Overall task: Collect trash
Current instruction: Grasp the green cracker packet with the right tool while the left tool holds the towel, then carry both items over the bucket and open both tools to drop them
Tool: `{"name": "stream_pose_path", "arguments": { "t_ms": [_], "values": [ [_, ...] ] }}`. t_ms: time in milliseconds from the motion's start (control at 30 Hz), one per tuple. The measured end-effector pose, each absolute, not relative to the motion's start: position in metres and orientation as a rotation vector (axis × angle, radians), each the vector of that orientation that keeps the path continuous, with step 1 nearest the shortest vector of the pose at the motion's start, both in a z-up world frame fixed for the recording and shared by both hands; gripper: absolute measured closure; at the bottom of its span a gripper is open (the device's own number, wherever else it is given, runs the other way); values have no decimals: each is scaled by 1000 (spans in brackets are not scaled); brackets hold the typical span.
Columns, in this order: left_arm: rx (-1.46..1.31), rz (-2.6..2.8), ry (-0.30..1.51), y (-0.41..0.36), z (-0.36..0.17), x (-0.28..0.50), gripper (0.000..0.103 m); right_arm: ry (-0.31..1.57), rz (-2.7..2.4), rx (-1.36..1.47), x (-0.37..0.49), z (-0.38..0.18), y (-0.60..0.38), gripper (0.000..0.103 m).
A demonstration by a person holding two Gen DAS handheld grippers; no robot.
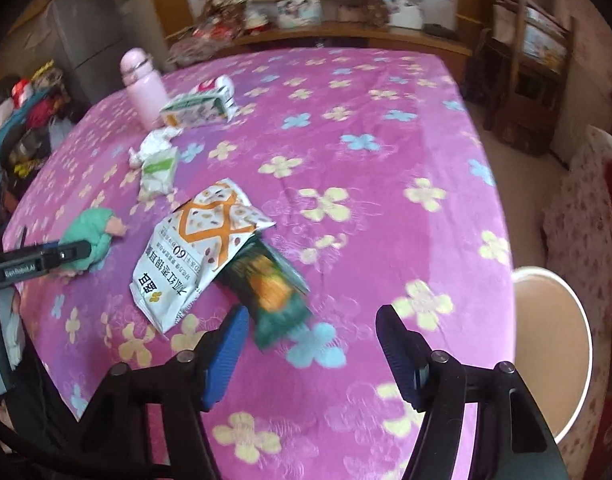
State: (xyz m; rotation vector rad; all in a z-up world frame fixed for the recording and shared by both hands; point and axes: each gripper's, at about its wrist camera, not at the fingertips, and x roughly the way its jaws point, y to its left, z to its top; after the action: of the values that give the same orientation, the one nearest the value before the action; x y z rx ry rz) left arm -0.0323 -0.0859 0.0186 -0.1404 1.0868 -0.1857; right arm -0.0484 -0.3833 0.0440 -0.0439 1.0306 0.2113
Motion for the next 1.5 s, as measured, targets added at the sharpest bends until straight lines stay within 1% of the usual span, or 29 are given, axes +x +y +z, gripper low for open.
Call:
{"name": "stream_pose_path", "arguments": {
  "t_ms": [133, 233, 267, 300, 333, 400, 433, 467, 567, 667, 833, 1000, 1200, 1500],
  "values": [
    [-145, -195, 1091, -84, 16, -31, 42, 1053, 277, -194, -28, 32, -357, 33],
    [-164, -193, 1096, -83, 15, -29, 36, 1081, 308, -244, -17, 20, -344, 34],
    [-168, -191, 1097, -83, 14, -29, 35, 1091, 309, -251, -15, 16, -341, 39],
    [-169, -189, 1099, -83, 13, -28, 35, 1095, 311, -248, -16, 14, -341, 49],
    [-164, -189, 1099, -83, 12, -28, 35, 1086, 320, -221, -18, 15, -342, 66],
    [-147, -194, 1096, -85, 13, -29, 35, 1082, 295, -199, -24, 16, -348, 67],
    [-142, -193, 1093, -85, 13, -30, 37, 1080, 291, -180, -30, 16, -352, 69],
    [-139, -194, 1089, -85, 14, -31, 42, 1077, 294, -159, -34, 18, -355, 71],
    [-146, -213, 1079, -82, 19, -36, 53, 1055, 282, -92, -54, 26, -368, 71],
    [-184, -248, 1081, -80, 25, -42, 56, 1028, 272, -32, -71, 38, -379, 71],
    [-186, -285, 1035, -92, 49, -53, 57, 978, 249, 55, -92, 54, -400, 71],
    [-172, -362, 989, -127, 77, -59, 57, 941, 205, 66, -104, 67, -415, 71],
    [-142, -488, 971, -192, 98, -64, 57, 912, 132, 91, -116, 75, -444, 71],
    [-92, -643, 983, -291, 109, -71, 57, 884, -30, 119, -140, 79, -510, 71]
  ]
}}
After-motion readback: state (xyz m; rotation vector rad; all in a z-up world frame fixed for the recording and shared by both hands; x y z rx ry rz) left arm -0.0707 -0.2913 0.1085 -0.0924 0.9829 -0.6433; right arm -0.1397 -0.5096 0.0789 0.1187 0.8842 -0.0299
